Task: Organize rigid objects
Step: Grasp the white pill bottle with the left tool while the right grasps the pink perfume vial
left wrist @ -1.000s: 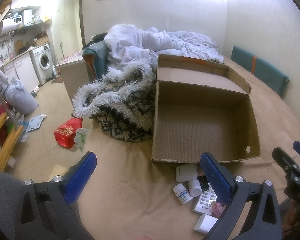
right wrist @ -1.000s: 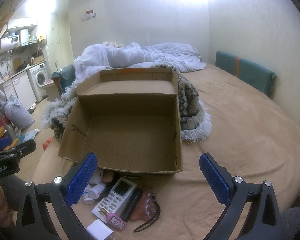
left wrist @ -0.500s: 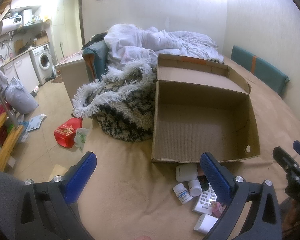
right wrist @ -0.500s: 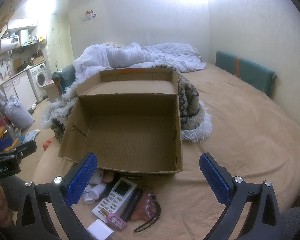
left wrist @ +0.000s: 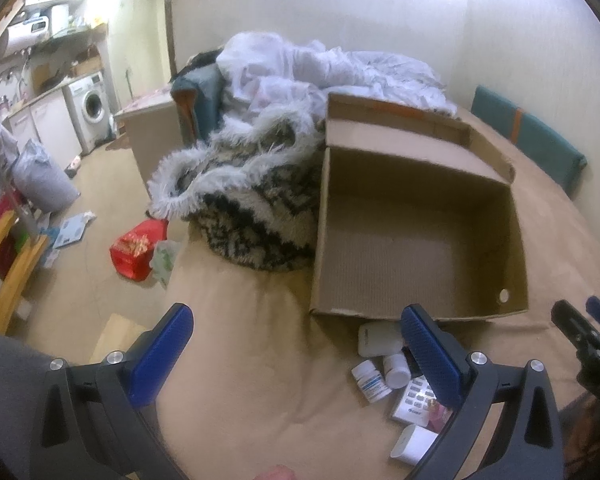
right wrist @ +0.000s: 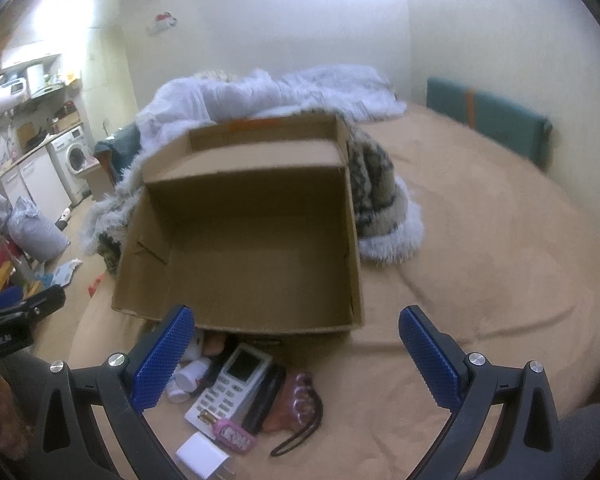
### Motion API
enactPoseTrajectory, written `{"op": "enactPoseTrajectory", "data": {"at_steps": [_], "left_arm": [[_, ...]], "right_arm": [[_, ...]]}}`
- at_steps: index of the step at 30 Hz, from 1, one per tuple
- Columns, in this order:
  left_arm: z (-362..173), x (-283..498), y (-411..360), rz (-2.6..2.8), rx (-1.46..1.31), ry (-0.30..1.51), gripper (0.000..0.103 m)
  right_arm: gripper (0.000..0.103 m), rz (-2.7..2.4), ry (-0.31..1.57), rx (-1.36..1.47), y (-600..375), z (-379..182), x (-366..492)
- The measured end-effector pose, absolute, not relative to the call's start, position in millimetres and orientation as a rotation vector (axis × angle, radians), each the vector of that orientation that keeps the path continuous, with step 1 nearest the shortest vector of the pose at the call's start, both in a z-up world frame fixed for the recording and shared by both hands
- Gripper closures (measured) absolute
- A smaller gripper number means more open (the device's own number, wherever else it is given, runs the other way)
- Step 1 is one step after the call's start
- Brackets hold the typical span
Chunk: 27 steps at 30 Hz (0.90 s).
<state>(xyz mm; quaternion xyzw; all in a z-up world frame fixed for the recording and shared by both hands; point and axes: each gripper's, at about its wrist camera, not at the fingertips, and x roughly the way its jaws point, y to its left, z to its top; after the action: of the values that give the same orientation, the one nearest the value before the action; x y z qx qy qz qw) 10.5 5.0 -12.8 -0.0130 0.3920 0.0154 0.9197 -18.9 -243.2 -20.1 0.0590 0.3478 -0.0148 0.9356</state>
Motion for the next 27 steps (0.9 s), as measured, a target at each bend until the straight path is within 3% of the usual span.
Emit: {"op": "enactPoseTrajectory", "data": {"at_steps": [17, 19, 27], "left_arm": [[-74.8, 45.1, 21.8, 0.035, -0.099, 1.135, 0.001], [-82.5, 51.3, 24.9, 0.051, -0.123, 1.17, 0.004], [-123.9, 80.8, 15.3, 0.033, -0.223, 1.335, 0.039]], "right_arm": [[0.0, -0.054, 0.931, 0.163, -254.0, -57.4, -1.7], [0.0, -0.061, 0.958, 0.187, -258.9, -62.7, 0.4], [0.0, -0.08, 1.045, 0.279, -274.9, -78.4, 8.1]]}}
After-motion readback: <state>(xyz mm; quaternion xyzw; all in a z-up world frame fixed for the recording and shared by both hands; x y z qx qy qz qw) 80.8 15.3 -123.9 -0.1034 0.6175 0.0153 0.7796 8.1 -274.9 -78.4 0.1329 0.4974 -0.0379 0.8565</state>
